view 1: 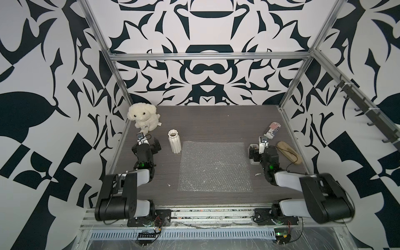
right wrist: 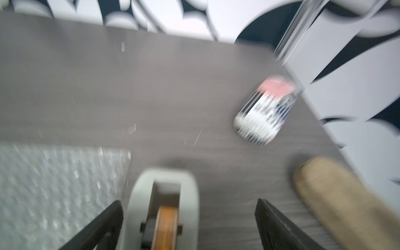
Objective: Wrap vases in bubble wrap
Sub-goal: Pick up the vase from the center of the board.
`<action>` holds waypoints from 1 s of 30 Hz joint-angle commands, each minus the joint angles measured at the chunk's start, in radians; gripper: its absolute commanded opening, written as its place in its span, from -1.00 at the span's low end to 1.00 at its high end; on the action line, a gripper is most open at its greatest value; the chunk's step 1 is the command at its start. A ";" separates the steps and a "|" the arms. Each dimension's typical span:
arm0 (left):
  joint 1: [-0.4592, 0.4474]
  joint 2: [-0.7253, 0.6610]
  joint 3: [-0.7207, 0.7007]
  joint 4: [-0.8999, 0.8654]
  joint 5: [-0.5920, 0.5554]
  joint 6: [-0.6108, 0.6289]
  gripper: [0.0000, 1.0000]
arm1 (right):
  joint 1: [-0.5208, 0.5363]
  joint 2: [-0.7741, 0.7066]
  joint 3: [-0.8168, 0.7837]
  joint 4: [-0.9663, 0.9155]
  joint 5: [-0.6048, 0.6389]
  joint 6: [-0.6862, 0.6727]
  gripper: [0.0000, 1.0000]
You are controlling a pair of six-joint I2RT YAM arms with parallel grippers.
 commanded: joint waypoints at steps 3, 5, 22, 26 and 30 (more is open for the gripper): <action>-0.007 -0.325 0.057 -0.390 -0.005 -0.205 0.99 | -0.001 -0.296 0.167 -0.347 0.043 0.164 0.99; -0.007 -0.404 0.039 -0.452 0.014 -0.311 0.99 | -0.002 -0.334 0.211 -0.451 0.052 0.230 0.98; -0.373 -0.758 -0.136 -0.607 0.149 -0.388 1.00 | -0.001 -0.441 0.182 -0.366 -0.307 0.246 0.99; -0.582 -0.712 -0.166 -0.543 -0.078 -0.283 0.99 | -0.001 -0.412 0.178 -0.342 -0.361 0.247 0.99; -0.631 -0.665 -0.229 -0.307 -0.228 -0.185 0.99 | -0.001 -0.414 0.155 -0.290 -0.404 0.254 0.99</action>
